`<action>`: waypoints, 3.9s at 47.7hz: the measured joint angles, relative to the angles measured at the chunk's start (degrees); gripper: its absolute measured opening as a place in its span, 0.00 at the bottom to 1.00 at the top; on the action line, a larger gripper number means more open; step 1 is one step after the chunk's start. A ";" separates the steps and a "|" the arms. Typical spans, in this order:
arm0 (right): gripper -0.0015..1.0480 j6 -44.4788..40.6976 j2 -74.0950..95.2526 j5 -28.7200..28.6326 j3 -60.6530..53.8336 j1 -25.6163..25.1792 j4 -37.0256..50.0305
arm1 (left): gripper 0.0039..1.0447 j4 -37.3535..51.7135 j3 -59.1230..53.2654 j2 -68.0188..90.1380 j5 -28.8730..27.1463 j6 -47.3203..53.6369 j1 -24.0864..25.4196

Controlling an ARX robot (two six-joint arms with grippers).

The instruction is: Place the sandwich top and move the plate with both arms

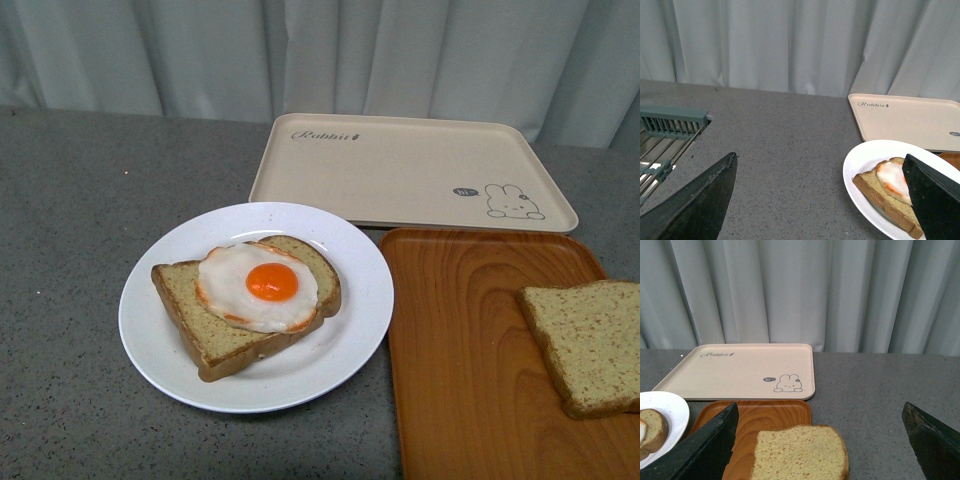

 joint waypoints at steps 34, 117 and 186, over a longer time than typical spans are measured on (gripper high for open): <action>0.91 18.14 44.54 -19.15 18.32 -25.38 6.99 | 0.94 0.00 0.00 -0.04 0.00 0.00 0.00; 0.91 41.13 98.05 -14.62 31.08 -10.88 15.98 | 0.94 0.00 0.00 -0.04 0.00 0.00 0.00; 0.03 55.17 102.55 -22.82 46.25 20.59 37.44 | 0.94 0.00 0.00 -0.04 0.00 0.00 0.00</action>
